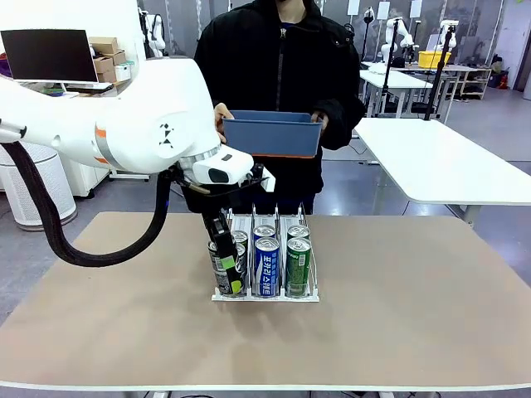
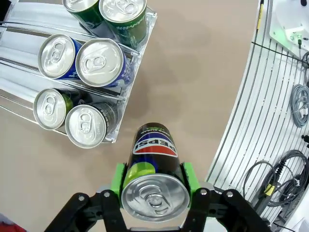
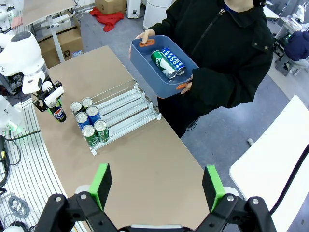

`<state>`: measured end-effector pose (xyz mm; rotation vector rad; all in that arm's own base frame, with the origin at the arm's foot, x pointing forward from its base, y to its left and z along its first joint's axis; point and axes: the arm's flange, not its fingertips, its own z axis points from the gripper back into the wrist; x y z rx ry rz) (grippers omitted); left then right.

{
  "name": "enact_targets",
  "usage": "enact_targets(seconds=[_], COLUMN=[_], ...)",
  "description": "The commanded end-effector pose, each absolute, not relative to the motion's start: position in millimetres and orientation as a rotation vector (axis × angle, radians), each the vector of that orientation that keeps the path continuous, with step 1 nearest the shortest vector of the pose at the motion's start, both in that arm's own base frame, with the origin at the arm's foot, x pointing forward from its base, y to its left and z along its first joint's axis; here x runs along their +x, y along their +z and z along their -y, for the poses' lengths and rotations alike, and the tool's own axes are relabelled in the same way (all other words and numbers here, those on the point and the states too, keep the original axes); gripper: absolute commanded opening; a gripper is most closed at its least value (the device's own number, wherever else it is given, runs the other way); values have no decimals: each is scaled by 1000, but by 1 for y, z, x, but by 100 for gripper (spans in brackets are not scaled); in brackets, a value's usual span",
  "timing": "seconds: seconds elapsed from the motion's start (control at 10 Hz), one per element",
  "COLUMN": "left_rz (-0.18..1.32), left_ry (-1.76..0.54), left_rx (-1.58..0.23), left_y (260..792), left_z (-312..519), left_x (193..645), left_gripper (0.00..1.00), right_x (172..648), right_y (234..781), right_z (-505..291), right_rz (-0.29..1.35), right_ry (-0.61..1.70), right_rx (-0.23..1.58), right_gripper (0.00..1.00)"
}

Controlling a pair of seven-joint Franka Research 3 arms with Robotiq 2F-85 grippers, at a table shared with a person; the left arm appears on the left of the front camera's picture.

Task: Fill the beverage cans into the dispenser.
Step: Place the picked Pepsi coke in the line of the Automatic Can Dispenser with the same cans.

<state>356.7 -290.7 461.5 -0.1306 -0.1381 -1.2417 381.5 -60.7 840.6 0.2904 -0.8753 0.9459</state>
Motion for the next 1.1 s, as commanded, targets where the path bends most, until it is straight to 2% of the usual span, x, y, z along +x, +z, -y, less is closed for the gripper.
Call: enact_targets(seconds=[0.0,1.0], left_rz=[175,251], left_ry=[-1238,-1220], left_rx=[-73,-14], left_y=[457,428], left_z=[293,291], left_x=[357,408], left_gripper=[57,57], right_x=[381,381], right_y=[841,841], right_z=[60,60], right_rz=[876,876], right_ry=[947,947], right_rx=[291,291], right_gripper=[100,100])
